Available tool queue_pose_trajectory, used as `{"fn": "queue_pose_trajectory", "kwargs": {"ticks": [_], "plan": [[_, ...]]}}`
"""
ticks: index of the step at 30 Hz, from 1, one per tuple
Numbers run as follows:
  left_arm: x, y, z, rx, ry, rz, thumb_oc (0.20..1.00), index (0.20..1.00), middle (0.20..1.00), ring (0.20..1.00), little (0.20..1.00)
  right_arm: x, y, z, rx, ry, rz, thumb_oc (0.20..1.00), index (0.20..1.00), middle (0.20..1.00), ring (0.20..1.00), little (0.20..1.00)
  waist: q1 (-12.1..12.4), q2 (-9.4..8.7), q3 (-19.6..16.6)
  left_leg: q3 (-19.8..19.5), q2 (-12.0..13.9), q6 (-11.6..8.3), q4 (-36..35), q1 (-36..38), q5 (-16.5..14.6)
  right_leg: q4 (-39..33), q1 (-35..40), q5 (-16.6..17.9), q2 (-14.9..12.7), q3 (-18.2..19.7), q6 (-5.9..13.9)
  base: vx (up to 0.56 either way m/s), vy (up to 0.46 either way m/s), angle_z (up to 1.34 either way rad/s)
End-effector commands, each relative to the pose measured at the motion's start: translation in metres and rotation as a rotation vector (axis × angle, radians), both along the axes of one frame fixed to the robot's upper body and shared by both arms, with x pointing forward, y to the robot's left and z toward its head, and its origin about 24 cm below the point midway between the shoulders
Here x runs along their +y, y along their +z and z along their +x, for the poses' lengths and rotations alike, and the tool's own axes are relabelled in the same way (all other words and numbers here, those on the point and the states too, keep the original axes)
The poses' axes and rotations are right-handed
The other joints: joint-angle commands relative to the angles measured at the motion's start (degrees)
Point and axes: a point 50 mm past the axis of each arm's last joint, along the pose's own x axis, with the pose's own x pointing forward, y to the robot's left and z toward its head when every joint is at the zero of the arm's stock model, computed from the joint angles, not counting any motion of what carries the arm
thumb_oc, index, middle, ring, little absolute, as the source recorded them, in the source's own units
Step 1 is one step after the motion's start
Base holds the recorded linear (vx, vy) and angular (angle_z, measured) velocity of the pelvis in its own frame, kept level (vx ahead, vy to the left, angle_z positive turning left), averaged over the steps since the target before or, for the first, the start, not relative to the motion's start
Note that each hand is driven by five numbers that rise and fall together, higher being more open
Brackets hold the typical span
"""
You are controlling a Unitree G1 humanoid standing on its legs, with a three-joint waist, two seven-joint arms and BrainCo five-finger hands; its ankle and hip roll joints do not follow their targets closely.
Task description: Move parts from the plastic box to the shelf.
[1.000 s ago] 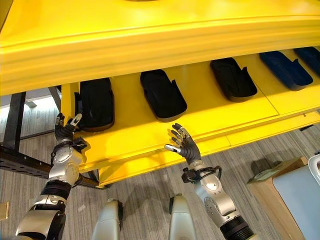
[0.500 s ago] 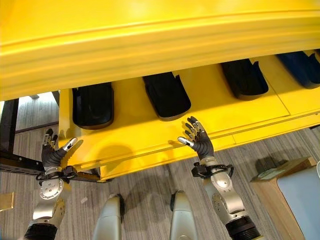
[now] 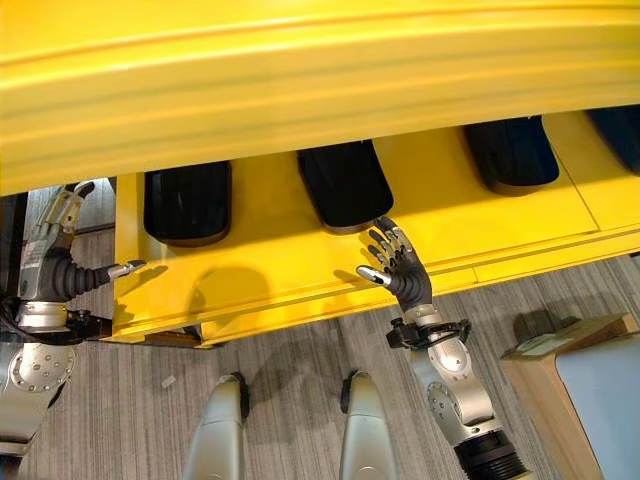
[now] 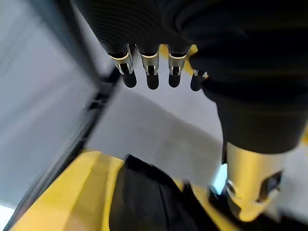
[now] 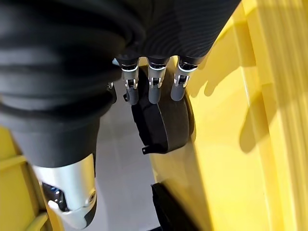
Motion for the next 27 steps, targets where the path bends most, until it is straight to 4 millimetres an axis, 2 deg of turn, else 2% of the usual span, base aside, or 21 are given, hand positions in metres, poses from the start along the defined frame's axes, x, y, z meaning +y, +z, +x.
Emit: {"fn": "queue_pose_trajectory", "kwargs": {"ticks": [1,9,18,27], "plan": [[0.001,0.028,0.009,-0.121,0.005,0.126,1.000,1.000,1.000,1.000,1.000,0.004,0.012,-0.003,-0.093,0.036,0.006,1.000,1.000,1.000,1.000,1.000,-0.01,-1.13,-6.28,0.20,-0.17,2.65,-0.08,-1.20,3.08,-1.35,-1.15,5.10,-0.08,2.00,-0.88,0.00,0.000,0.00],[-0.008,0.032,0.038,-0.132,0.035,0.143,1.000,1.000,1.000,1.000,1.000,0.006,0.009,-0.003,-0.075,0.027,0.002,1.000,1.000,1.000,1.000,1.000,-1.27,-1.13,-7.58,0.17,0.25,2.62,0.09,-2.12,3.21,-1.06,-2.46,5.11,0.34,2.25,-0.97,0.00,0.000,0.00],[-0.008,0.010,0.061,-0.036,0.104,0.079,1.000,1.000,1.000,1.000,1.000,0.005,0.008,-0.003,-0.067,0.017,0.000,1.000,1.000,1.000,1.000,1.000,-2.11,-1.33,-7.73,0.41,0.41,2.64,0.62,-2.48,3.22,-0.71,-2.89,5.15,0.54,2.50,-1.06,0.00,0.000,0.00],[-0.020,0.004,0.077,-0.006,0.103,0.061,1.000,1.000,1.000,1.000,1.000,0.007,0.009,-0.004,-0.064,0.024,-0.006,1.000,1.000,1.000,1.000,1.000,-2.83,-1.62,-7.93,0.49,0.59,2.77,0.93,-3.03,3.37,-0.52,-3.74,5.40,0.75,2.76,-1.09,0.00,0.000,0.00]]}}
